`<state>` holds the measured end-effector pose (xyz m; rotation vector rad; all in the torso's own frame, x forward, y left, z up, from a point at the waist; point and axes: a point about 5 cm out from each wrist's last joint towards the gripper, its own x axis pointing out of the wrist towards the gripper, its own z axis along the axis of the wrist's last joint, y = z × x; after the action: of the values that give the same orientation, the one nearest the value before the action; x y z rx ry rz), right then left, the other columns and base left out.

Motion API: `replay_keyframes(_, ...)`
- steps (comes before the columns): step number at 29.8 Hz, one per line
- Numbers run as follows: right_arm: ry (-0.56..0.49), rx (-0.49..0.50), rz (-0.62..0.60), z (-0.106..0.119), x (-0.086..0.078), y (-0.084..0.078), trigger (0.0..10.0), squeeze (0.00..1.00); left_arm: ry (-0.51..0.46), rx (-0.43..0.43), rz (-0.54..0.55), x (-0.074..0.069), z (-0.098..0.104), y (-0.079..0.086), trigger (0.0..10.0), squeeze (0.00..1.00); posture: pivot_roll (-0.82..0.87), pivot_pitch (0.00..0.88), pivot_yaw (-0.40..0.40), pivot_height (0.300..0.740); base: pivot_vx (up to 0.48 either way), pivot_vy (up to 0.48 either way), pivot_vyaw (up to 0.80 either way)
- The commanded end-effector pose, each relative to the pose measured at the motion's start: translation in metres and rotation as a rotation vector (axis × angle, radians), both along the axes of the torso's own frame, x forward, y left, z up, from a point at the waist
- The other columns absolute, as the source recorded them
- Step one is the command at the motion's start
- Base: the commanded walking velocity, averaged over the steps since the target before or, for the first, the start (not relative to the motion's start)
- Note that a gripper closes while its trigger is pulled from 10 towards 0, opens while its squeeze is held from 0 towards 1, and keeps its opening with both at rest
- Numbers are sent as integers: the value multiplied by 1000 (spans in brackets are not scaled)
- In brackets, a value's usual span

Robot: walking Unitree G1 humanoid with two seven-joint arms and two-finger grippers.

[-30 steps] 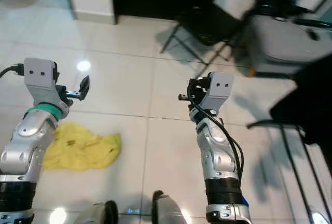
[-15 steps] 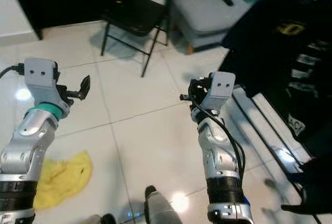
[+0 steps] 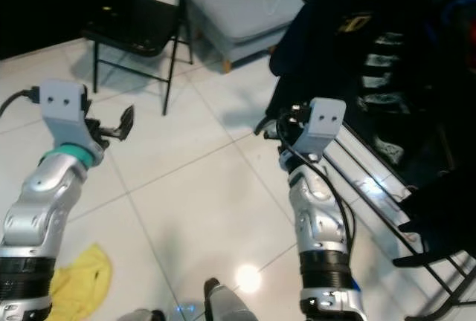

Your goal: Hang hanger

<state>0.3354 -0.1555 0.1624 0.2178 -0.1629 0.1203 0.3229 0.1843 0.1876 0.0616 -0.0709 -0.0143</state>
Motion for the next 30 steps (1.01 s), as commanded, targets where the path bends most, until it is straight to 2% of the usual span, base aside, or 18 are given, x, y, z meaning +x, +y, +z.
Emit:
replay_keyframes(1, 23, -2, -18, -7, 0, -5, 10000, 0, 18, 6, 2, 1, -6, -1, 10000, 0, -18, 111, -10, 740, 0, 0, 0)
replay_keyframes(6, 19, -5, -17, -6, 1, -4, 10000, 0, 11, 3, 8, 2, -5, 0, 10000, 0, -18, 109, -11, 740, 0, 0, 0)
replay_keyframes(10, -2, -20, -6, 3, 8, -5, 10000, 0, -2, -5, 23, 4, -2, 1, 10000, 0, -20, 92, -23, 740, 0, 0, 0)
replay_keyframes(21, -6, -13, -18, -1, 6, -5, 10000, 0, -6, -2, 28, 4, -3, 4, 10000, 0, -17, 78, -18, 740, 0, 0, 0)
replay_keyframes(30, -11, -21, -4, 2, 11, -4, 10000, 0, -4, -2, 38, 3, -5, 5, 10000, 0, -17, 84, -23, 740, 0, 0, 0)
